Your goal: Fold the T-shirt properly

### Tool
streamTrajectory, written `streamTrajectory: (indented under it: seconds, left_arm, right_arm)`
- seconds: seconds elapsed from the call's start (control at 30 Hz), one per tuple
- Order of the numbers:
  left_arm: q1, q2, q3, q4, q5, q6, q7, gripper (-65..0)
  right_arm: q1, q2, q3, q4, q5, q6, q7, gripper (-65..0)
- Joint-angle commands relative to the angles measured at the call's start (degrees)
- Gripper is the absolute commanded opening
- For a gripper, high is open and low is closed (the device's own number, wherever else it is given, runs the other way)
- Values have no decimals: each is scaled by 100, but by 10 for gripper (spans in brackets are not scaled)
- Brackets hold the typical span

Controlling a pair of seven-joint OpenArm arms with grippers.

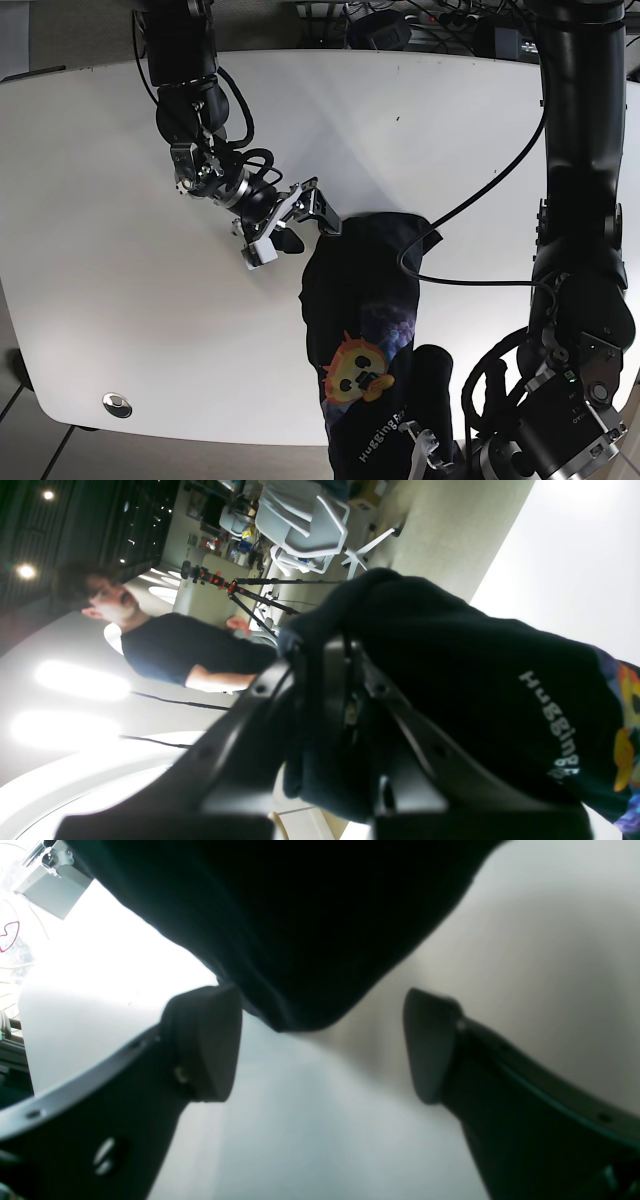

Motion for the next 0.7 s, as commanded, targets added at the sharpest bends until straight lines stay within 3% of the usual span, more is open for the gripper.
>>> streamTrajectory:
  seconds: [0.03, 0.27, 0.4, 0.57, 0.63, 0.7]
  left_arm:
    - [-238, 8, -71, 44, 68, 35, -99, -650]
    - [-176, 8, -71, 53, 60, 35, -99, -650]
    - [-176, 8, -71, 53, 60, 35, -99, -650]
    - [-176, 17, -71, 53, 51, 26, -99, -650]
    - [-168, 17, -71, 53, 51, 26, -99, -650]
    - [-168, 17, -71, 53, 51, 26, -99, -650]
  right_arm:
    - [227, -15, 12, -83, 109, 82, 158, -170]
    - [517, -410, 21, -470, 56, 82, 158, -170]
    - [737, -445, 21, -733, 56, 55, 167, -170]
    - [860, -454, 12, -1261, 83, 73, 677, -181]
    - [860, -463, 12, -1270, 74, 73, 677, -252]
    - [860, -463, 12, -1270, 109, 73, 695, -445]
